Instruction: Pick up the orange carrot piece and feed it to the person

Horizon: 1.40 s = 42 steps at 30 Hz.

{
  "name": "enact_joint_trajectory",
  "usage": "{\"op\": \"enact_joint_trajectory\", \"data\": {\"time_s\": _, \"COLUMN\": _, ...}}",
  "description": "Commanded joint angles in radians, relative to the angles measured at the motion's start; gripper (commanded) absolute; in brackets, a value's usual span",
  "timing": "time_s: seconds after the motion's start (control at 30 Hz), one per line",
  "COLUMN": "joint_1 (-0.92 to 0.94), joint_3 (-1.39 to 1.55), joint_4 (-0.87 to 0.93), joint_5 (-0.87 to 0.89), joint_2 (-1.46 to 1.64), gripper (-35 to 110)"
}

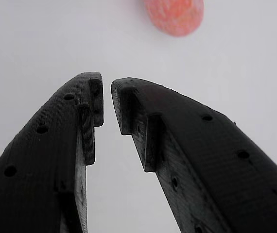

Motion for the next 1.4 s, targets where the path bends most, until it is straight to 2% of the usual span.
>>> {"op": "enact_joint_trajectory", "data": {"time_s": 0.0, "joint_1": 0.011, "joint_3": -0.060, "joint_4": -0.002, "joint_5": -0.012, "joint_2": 0.032, "gripper": -2}}
{"op": "enact_joint_trajectory", "data": {"time_s": 1.0, "joint_1": -0.002, "joint_3": -0.060, "joint_4": -0.003, "joint_5": -0.006, "joint_2": 0.032, "gripper": -2}}
{"op": "enact_joint_trajectory", "data": {"time_s": 1.37, "joint_1": 0.008, "joint_3": -0.041, "joint_4": -0.204, "joint_5": -0.008, "joint_2": 0.032, "gripper": -2}}
